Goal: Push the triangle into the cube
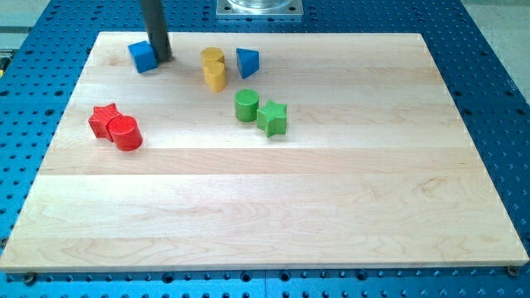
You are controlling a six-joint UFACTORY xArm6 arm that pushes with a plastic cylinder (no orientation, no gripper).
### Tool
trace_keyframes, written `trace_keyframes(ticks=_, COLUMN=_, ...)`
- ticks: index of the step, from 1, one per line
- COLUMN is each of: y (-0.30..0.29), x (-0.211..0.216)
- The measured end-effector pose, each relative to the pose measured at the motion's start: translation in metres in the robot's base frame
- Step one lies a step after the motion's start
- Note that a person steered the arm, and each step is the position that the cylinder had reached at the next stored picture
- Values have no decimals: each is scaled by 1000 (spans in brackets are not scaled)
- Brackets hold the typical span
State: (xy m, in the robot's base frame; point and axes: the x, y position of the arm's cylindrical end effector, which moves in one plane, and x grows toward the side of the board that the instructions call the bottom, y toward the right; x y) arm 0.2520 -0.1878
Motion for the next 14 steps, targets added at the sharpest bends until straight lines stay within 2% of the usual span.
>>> trace_keyframes(ticks=1, y=-3, x=-12)
trace_keyframes(ticks=2, y=82, x=-21)
trace_keyframes(ticks=3, y=90, x=42)
trace_keyframes(ticks=4, y=122, x=93)
trace_keyframes(ticks=5, y=146, x=70)
trace_keyframes(ticks=6, y=193, x=42)
trace_keyframes(ticks=8, y=185, x=5)
trace_keyframes(ticks=9, y=199, x=-8)
trace_keyframes(ticks=11, y=101, x=-12)
trace_keyframes(ticks=12, y=114, x=-18)
trace_keyframes(ticks=13, y=104, x=-21)
trace_keyframes(ticks=14, y=69, x=-22)
